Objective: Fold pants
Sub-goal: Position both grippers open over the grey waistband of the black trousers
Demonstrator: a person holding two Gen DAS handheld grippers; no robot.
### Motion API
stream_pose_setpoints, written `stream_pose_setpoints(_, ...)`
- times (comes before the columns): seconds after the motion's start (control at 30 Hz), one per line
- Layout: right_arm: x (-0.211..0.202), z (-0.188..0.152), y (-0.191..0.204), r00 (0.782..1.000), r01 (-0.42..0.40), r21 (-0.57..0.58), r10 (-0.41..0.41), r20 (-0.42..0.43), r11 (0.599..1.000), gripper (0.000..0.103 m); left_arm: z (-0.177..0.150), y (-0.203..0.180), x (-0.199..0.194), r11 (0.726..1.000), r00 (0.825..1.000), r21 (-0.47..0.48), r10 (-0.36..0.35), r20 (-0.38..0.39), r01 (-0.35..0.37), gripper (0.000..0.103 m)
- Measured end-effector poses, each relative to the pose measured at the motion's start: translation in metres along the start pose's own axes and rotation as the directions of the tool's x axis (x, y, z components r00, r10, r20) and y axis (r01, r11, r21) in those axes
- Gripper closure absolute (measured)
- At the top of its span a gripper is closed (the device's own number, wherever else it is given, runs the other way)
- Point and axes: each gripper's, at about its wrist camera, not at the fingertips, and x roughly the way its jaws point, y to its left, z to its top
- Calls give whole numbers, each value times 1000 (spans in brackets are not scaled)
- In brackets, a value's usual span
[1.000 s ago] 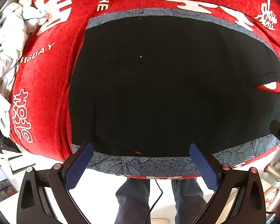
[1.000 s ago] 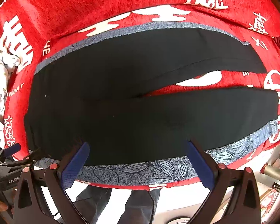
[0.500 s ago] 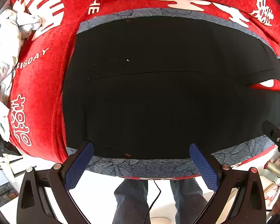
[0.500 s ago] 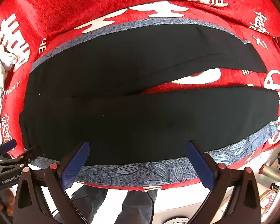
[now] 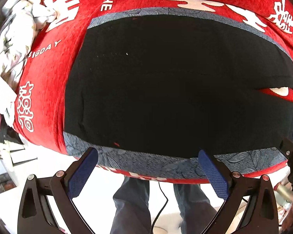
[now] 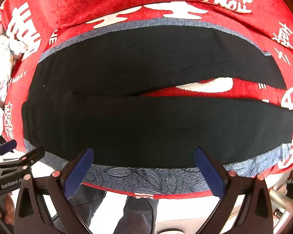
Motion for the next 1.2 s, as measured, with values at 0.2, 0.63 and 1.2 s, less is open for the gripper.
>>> stream_pose_setpoints(0.2, 1, 5, -5, 1000, 6, -36, -6, 5, 999, 0, -5, -1, 4, 999, 1000, -37, 9, -7, -10, 0)
stream_pose_setpoints(0.63, 11, -5, 12, 998, 64, -27, -64, -3, 998, 0, -6, 22, 5, 1000, 998, 7, -8, 70, 8, 0)
stream_pose_setpoints(1.2, 2, -9, 45, 992, 121, -25, -121, 29, 992, 0, -22, 68, 9, 999, 995, -6, -35, 97, 36, 0)
